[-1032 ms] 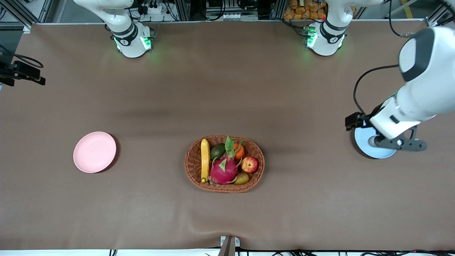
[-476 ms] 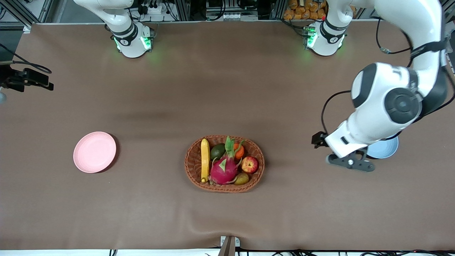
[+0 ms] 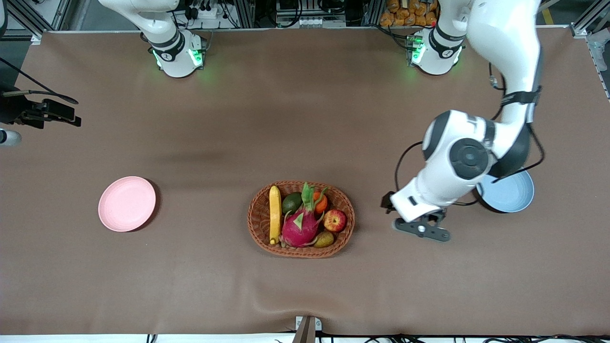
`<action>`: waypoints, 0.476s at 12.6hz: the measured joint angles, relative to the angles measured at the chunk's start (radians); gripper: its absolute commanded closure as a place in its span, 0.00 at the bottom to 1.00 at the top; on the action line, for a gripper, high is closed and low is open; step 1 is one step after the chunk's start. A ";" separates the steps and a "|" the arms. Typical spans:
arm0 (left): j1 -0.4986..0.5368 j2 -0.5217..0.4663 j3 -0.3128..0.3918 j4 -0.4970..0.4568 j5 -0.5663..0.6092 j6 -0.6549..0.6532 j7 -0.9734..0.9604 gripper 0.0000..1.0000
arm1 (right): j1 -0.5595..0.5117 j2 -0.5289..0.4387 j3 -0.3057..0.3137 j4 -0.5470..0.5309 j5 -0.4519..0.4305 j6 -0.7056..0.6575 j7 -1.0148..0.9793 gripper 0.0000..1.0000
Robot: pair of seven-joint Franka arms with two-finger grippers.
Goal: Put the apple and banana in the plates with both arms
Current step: 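Reach the left gripper toward the red apple in the basket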
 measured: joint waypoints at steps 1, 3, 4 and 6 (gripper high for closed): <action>-0.012 0.011 0.000 0.000 0.000 0.018 -0.009 0.00 | 0.000 0.003 0.000 -0.002 0.000 0.002 0.000 0.00; -0.028 0.034 0.000 0.001 0.000 0.057 -0.010 0.00 | 0.000 0.013 0.000 -0.003 0.001 0.008 0.000 0.00; -0.037 0.047 -0.001 0.001 0.000 0.083 -0.010 0.00 | 0.000 0.018 0.000 -0.005 0.004 0.012 0.000 0.00; -0.071 0.080 -0.001 0.001 0.000 0.149 -0.045 0.00 | 0.000 0.025 0.001 -0.022 0.022 0.030 0.000 0.00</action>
